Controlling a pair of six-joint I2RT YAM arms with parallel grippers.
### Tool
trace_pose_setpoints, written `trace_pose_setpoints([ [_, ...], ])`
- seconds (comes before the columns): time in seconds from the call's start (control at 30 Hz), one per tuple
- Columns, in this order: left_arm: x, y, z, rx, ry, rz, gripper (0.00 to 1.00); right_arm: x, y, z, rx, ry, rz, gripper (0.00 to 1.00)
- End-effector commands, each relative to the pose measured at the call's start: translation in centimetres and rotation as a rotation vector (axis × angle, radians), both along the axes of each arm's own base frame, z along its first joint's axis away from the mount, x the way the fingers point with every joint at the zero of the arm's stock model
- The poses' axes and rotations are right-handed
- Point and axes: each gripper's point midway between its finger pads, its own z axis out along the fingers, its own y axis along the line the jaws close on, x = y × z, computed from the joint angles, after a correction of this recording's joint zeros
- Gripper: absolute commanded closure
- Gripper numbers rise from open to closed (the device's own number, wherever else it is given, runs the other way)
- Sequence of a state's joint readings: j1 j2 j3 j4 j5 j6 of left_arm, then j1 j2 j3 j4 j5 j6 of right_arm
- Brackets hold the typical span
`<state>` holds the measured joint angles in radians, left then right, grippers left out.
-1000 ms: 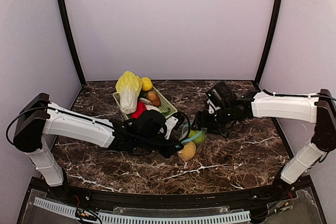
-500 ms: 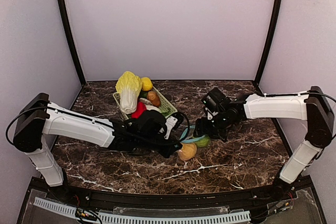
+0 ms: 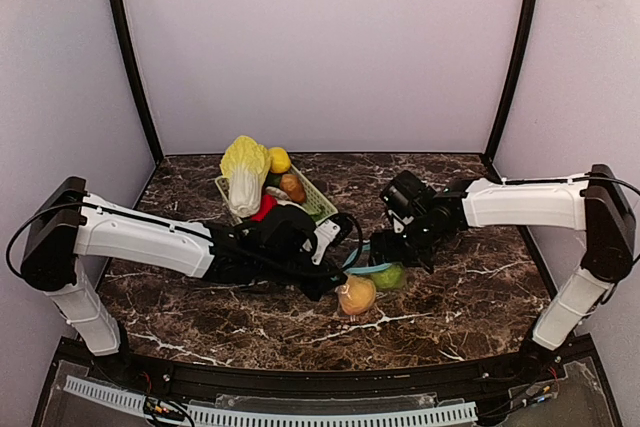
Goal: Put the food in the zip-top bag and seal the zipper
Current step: Adjust the fake fruit in the zipper food storage bag.
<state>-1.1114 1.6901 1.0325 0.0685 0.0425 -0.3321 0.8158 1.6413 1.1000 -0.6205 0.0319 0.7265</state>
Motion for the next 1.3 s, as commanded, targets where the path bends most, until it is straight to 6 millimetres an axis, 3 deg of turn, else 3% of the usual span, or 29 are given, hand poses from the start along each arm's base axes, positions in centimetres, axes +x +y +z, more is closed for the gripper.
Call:
trace_pose_setpoints([
  [0.0, -2.2, -1.0, 3.4, -0.062, -0.014, -0.153, 0.99, 0.4, -0.3, 5.5, 0.048, -0.129, 0.065, 0.09],
  [0.17, -4.7, -1.5, 4.6, -0.096, 0.035, -0.299, 0.99, -0.4, -0.4, 11.0, 0.155, -0.315, 0.207, 0.09],
  [0.4, -7.5, -1.5, 5.6, -0.123, 0.115, -0.433, 0.99, -6.8, 1.6, 15.2, 0.458, -0.446, 0.576, 0.21],
  [0.67, -10.4, -1.2, 7.4, -0.194, 0.229, -0.573, 0.99, -11.1, 4.5, 14.5, 0.616, -0.349, 0.776, 0.37],
  [0.83, -10.8, -0.8, 7.6, -0.188, 0.254, -0.597, 0.99, -12.9, 5.9, 13.3, 0.655, -0.266, 0.867, 0.49],
  [1.0, -10.6, -0.7, 7.4, -0.176, 0.253, -0.591, 0.99, -14.6, 5.7, 11.1, 0.674, -0.177, 0.896, 0.57],
  [1.27, -10.7, -1.2, 7.5, -0.181, 0.262, -0.603, 0.99, -16.3, 5.5, 10.1, 0.73, -0.107, 0.926, 0.63],
])
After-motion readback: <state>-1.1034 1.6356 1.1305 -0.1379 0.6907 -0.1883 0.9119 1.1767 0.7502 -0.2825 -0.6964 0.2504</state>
